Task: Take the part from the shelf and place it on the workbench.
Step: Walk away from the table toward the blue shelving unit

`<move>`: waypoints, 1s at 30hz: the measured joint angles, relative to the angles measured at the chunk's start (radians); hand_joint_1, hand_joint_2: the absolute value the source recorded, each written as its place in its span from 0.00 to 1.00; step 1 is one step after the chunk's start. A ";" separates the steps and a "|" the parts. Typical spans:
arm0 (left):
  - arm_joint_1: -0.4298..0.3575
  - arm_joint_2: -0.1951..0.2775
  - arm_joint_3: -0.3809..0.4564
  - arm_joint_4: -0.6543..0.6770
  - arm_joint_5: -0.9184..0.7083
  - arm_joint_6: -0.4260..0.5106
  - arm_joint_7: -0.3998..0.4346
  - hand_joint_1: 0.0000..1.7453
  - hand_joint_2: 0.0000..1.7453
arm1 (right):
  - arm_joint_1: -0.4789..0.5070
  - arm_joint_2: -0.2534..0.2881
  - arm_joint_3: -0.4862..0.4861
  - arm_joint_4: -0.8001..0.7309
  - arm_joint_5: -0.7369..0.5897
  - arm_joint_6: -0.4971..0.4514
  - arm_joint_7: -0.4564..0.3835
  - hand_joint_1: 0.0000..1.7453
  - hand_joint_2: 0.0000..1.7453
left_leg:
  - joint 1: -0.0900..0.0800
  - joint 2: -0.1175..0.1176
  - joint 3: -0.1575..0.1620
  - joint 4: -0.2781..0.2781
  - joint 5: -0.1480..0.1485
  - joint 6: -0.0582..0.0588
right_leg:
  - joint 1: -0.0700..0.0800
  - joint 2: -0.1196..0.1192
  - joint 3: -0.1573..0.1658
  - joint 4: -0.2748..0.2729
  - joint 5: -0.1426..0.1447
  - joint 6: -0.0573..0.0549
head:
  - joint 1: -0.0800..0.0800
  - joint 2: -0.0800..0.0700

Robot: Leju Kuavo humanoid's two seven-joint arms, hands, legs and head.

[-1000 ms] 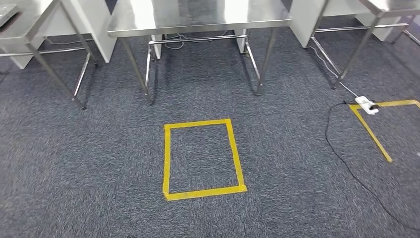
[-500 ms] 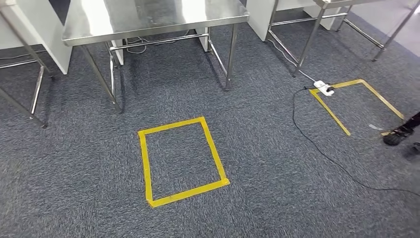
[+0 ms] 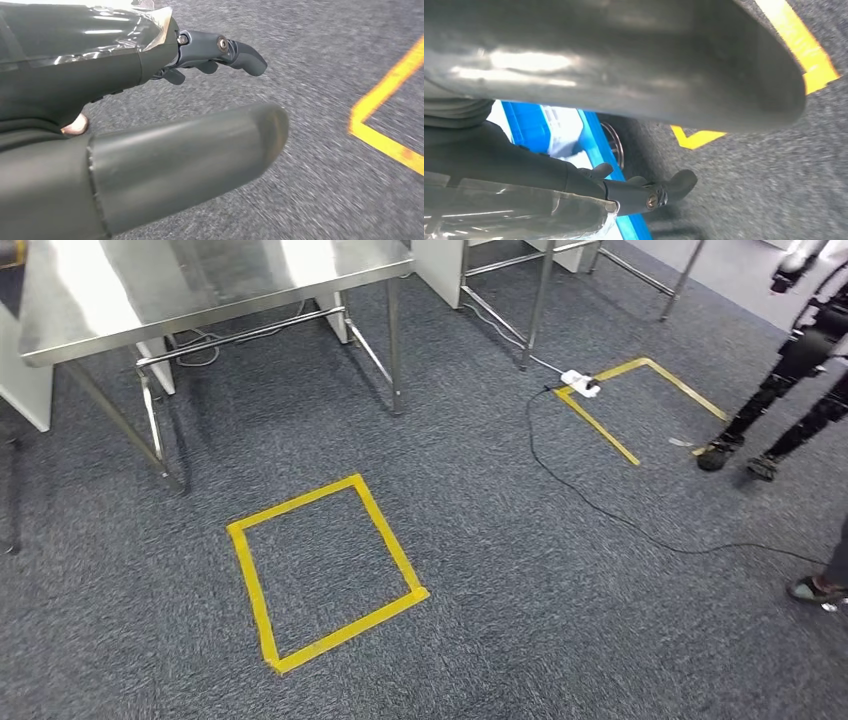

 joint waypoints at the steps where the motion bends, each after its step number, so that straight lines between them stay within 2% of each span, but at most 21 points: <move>1: 0.001 0.000 0.001 0.000 0.008 0.000 -0.006 0.00 0.00 | -0.001 0.000 0.000 0.000 0.002 0.000 -0.001 0.00 0.00 | 0.004 -0.037 -0.023 0.055 -0.035 -0.005 | -0.005 0.010 0.001 -0.001 0.003 -0.005 | -0.002 0.000; 3: 0.005 -0.001 0.007 0.000 0.031 -0.001 -0.027 0.00 0.00 | -0.002 -0.001 0.000 0.000 0.006 0.000 -0.005 0.00 0.00 | 0.008 -0.077 -0.082 0.189 -0.099 -0.010 | -0.005 0.033 -0.004 -0.001 0.006 -0.009 | -0.003 0.000; 4: 0.006 -0.001 0.012 0.000 0.044 -0.010 -0.038 0.00 0.00 | -0.002 -0.001 0.000 0.000 0.007 0.000 -0.008 0.00 0.00 | 0.011 -0.081 -0.102 0.231 -0.109 -0.013 | -0.005 0.047 -0.005 0.000 0.007 -0.009 | -0.003 0.000; 5: 0.007 -0.001 0.016 0.000 0.056 -0.022 -0.050 0.00 0.00 | -0.001 -0.001 0.000 0.000 0.007 0.000 -0.010 0.00 0.00 | 0.015 -0.083 -0.106 0.238 -0.097 -0.015 | -0.007 0.063 -0.004 0.001 0.008 -0.008 | -0.003 0.000; 7: 0.007 -0.001 0.025 0.000 0.072 -0.048 -0.070 0.00 0.00 | -0.001 0.000 0.000 0.000 0.007 0.000 -0.014 0.00 0.00 | 0.027 -0.097 -0.067 0.145 -0.026 -0.022 | -0.012 0.093 -0.003 0.007 0.007 -0.005 | -0.002 0.000; 9: 0.007 -0.002 0.033 0.000 0.079 -0.062 -0.084 0.00 0.00 | -0.003 0.000 0.000 0.000 0.007 0.000 -0.018 0.00 0.00 | 0.039 -0.145 -0.018 0.026 0.027 -0.030 | -0.012 0.122 -0.010 0.018 0.004 0.008 | -0.003 0.000; 11: 0.006 -0.004 0.039 0.001 0.082 -0.066 -0.091 0.00 0.50 | -0.004 -0.001 0.000 -0.001 0.006 -0.001 -0.019 0.00 0.00 | 0.038 -0.172 -0.004 -0.017 0.033 -0.027 | -0.007 0.146 -0.028 0.023 0.009 0.029 | -0.005 0.000; 12: 0.005 -0.006 0.040 0.001 0.083 -0.065 -0.097 0.00 0.75 | -0.002 -0.001 0.000 -0.001 0.006 -0.002 -0.019 0.00 0.00 | 0.033 -0.163 -0.005 -0.021 0.034 -0.019 | -0.006 0.158 -0.037 0.020 0.014 0.038 | -0.005 0.000; 13: 0.004 -0.008 0.041 0.001 0.084 -0.064 -0.103 0.00 0.75 | 0.002 -0.001 0.000 -0.001 0.005 -0.002 -0.019 0.00 0.00 | 0.028 -0.150 -0.007 -0.022 0.038 -0.009 | -0.007 0.159 -0.044 0.019 0.016 0.046 | -0.004 0.000; 15: 0.003 -0.011 0.043 0.000 0.087 -0.065 -0.115 0.00 0.25 | 0.004 -0.001 0.000 -0.001 0.004 -0.003 -0.020 0.00 0.00 | 0.023 -0.123 -0.006 -0.030 0.045 0.013 | -0.004 0.114 -0.069 0.057 -0.002 0.049 | -0.002 0.000; 16: 0.003 -0.012 0.043 0.000 0.089 -0.069 -0.114 0.00 0.00 | 0.002 -0.001 0.000 0.000 0.005 -0.003 -0.020 0.00 0.00 | 0.021 -0.107 -0.007 -0.033 0.047 0.021 | -0.002 0.081 -0.095 0.111 -0.028 0.045 | 0.000 0.000; 17: 0.003 -0.012 0.043 0.000 0.088 -0.079 -0.108 0.00 0.00 | 0.000 -0.001 0.000 0.000 0.007 -0.003 -0.019 0.00 0.00 | 0.017 -0.090 -0.009 -0.033 0.048 0.027 | 0.001 0.055 -0.130 0.183 -0.058 0.040 | 0.001 0.000; 18: 0.004 -0.012 0.042 0.000 0.087 -0.095 -0.100 0.00 0.00 | -0.002 -0.001 0.001 0.000 0.009 -0.003 -0.019 0.00 0.00 | 0.013 -0.073 -0.012 -0.033 0.049 0.030 | 0.002 0.045 -0.165 0.257 -0.087 0.037 | 0.001 0.000; 19: 0.005 -0.012 0.041 0.001 0.085 -0.118 -0.095 0.00 0.00 | -0.003 -0.001 0.001 0.000 0.012 -0.003 -0.019 0.00 0.00 | 0.008 -0.056 -0.014 -0.033 0.049 0.032 | 0.004 0.041 -0.188 0.311 -0.106 0.036 | 0.001 0.000; 20: 0.005 -0.012 0.041 0.001 0.086 -0.142 -0.095 0.00 0.00 | -0.002 -0.002 0.001 0.000 0.013 -0.002 -0.018 0.00 0.00 | 0.004 -0.042 -0.015 -0.033 0.050 0.033 | 0.006 0.041 -0.191 0.329 -0.110 0.037 | 0.000 0.000; 21: 0.004 -0.011 0.040 0.001 0.089 -0.161 -0.103 0.00 0.00 | -0.001 -0.002 0.002 0.000 0.013 -0.002 -0.017 0.00 0.00 | 0.001 -0.030 -0.016 -0.033 0.050 0.033 | 0.010 0.038 -0.170 0.303 -0.099 0.039 | 0.000 0.000; 22: 0.004 -0.011 0.040 0.001 0.092 -0.175 -0.114 0.00 0.00 | 0.000 -0.003 0.002 0.000 0.012 -0.002 -0.016 0.00 0.00 | -0.002 -0.018 -0.016 -0.033 0.050 0.033 | 0.015 0.028 -0.128 0.235 -0.076 0.039 | 0.001 0.000; 24: 0.004 -0.010 0.040 0.001 0.097 -0.186 -0.132 0.00 0.00 | -0.001 -0.004 0.002 -0.001 0.010 -0.002 -0.013 0.00 0.00 | -0.006 0.002 -0.014 -0.033 0.050 0.032 | 0.031 -0.023 -0.039 0.079 -0.034 0.027 | 0.000 0.000; 26: 0.003 -0.009 0.040 0.001 0.095 -0.186 -0.134 0.00 0.00 | -0.003 -0.004 0.002 -0.001 0.010 -0.002 -0.011 0.00 0.00 | -0.007 0.020 -0.011 -0.034 0.048 0.028 | 0.043 -0.050 -0.010 0.012 -0.019 0.010 | -0.002 0.000; 28: 0.003 -0.010 0.039 0.000 0.091 -0.184 -0.124 0.00 0.00 | -0.002 -0.005 0.002 -0.001 0.012 -0.002 -0.009 0.00 0.00 | -0.008 0.039 -0.005 -0.039 0.046 0.019 | 0.041 -0.028 -0.009 0.006 -0.012 -0.002 | -0.002 0.000; 30: 0.002 -0.010 0.038 0.000 0.089 -0.185 -0.116 0.00 0.00 | -0.001 -0.005 0.002 -0.001 0.015 -0.001 -0.008 0.00 0.00 | -0.005 0.012 -0.007 -0.019 0.025 0.009 | 0.026 -0.005 0.003 -0.006 -0.002 -0.015 | -0.004 0.000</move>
